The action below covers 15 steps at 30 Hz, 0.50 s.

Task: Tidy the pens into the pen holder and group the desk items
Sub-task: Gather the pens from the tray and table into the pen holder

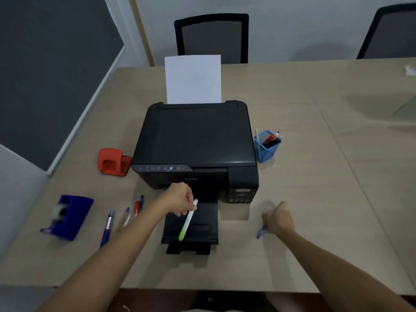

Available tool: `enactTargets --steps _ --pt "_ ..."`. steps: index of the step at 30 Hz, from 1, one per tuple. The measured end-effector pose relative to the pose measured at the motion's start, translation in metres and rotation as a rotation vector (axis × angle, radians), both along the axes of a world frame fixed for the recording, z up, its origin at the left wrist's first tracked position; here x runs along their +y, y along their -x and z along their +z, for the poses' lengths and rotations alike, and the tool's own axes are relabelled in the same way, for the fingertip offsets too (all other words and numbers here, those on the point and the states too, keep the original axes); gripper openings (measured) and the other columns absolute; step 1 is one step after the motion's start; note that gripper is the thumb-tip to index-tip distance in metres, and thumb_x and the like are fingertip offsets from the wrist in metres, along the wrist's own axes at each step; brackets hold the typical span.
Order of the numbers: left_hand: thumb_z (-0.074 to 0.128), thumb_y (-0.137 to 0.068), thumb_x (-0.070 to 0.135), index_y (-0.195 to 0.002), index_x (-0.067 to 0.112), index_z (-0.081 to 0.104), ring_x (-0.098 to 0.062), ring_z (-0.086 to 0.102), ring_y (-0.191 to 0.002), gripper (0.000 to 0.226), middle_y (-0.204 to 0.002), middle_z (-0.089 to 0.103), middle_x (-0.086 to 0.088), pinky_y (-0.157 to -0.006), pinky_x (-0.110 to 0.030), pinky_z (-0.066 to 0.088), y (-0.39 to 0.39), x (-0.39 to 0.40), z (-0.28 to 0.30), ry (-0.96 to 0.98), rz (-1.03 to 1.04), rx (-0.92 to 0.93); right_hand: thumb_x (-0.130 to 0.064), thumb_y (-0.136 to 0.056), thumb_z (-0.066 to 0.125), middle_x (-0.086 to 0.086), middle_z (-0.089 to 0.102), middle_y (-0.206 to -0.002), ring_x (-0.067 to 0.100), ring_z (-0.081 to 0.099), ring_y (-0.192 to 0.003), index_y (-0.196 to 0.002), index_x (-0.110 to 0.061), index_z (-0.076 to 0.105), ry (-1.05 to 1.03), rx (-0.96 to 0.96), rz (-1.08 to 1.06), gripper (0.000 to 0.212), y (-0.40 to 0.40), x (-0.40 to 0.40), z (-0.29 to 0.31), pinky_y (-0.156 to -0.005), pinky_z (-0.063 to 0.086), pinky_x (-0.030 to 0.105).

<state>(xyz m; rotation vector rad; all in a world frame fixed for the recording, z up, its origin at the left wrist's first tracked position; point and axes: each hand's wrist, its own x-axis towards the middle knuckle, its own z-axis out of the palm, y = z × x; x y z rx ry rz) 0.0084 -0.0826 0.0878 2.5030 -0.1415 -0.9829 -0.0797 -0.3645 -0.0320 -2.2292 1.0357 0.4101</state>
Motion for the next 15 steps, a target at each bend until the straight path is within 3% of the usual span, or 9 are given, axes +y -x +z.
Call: enactTargets --steps 3,5,8,10,12,15 --pt "0.074 -0.082 0.026 -0.085 0.006 0.061 -0.023 0.069 -0.075 0.024 -0.081 0.065 -0.009 -0.063 -0.031 0.060 0.017 0.011 -0.037 -0.131 0.037 0.012 -0.001 -0.089 0.050 0.022 0.060 -0.087 0.030 0.055 -0.064 -0.122 0.001 0.030 0.010 0.046 -0.018 0.038 0.012 0.024 0.002 -0.062 0.047 0.040" --pt "0.073 -0.081 0.036 -0.076 0.009 0.055 -0.026 0.069 -0.085 0.033 -0.082 0.061 -0.006 -0.066 -0.031 0.053 0.027 0.015 -0.052 -0.202 -0.007 -0.036 0.008 -0.087 0.049 0.027 0.059 -0.104 0.037 0.061 -0.077 -0.128 0.000 0.028 0.004 0.052 -0.039 0.046 0.018 0.032 0.005 -0.057 0.045 0.040" --pt "0.070 -0.081 0.040 -0.106 0.007 0.059 -0.026 0.065 -0.098 0.043 -0.109 0.064 -0.010 -0.072 -0.030 0.046 0.042 0.018 -0.067 -0.291 -0.075 -0.037 0.014 -0.075 0.064 0.029 0.057 -0.112 0.044 0.060 -0.104 -0.121 0.002 0.032 0.009 0.106 -0.042 0.058 0.027 0.036 0.009 -0.068 0.046 0.043" --pt "0.067 -0.086 0.032 -0.118 0.006 0.059 -0.027 0.065 -0.104 0.042 -0.118 0.064 -0.010 -0.078 -0.032 0.050 0.049 0.022 -0.073 -0.348 -0.104 -0.038 0.009 -0.077 0.065 0.027 0.057 -0.115 0.042 0.059 -0.108 -0.119 0.003 0.036 0.001 0.118 -0.065 0.052 0.032 0.036 0.009 -0.075 0.049 0.043" --pt "0.060 -0.091 0.025 -0.120 0.005 0.059 -0.028 0.066 -0.103 0.036 -0.118 0.064 -0.012 -0.080 -0.034 0.052 0.050 0.024 -0.073 -0.382 -0.142 -0.034 -0.003 -0.087 0.057 0.024 0.060 -0.111 0.039 0.061 -0.102 -0.119 0.005 0.041 -0.005 0.103 -0.092 0.037 0.034 0.032 0.011 -0.070 0.047 0.037" --pt "0.052 -0.095 0.020 -0.118 0.001 0.057 -0.026 0.066 -0.080 0.030 -0.099 0.063 -0.014 -0.064 -0.031 0.050 0.044 0.024 -0.059 -0.318 -0.148 0.047 -0.015 -0.090 0.053 0.010 0.055 -0.077 0.032 0.057 -0.082 -0.100 0.002 0.053 -0.013 0.081 -0.028 0.020 0.031 0.012 0.020 -0.069 0.045 0.037"
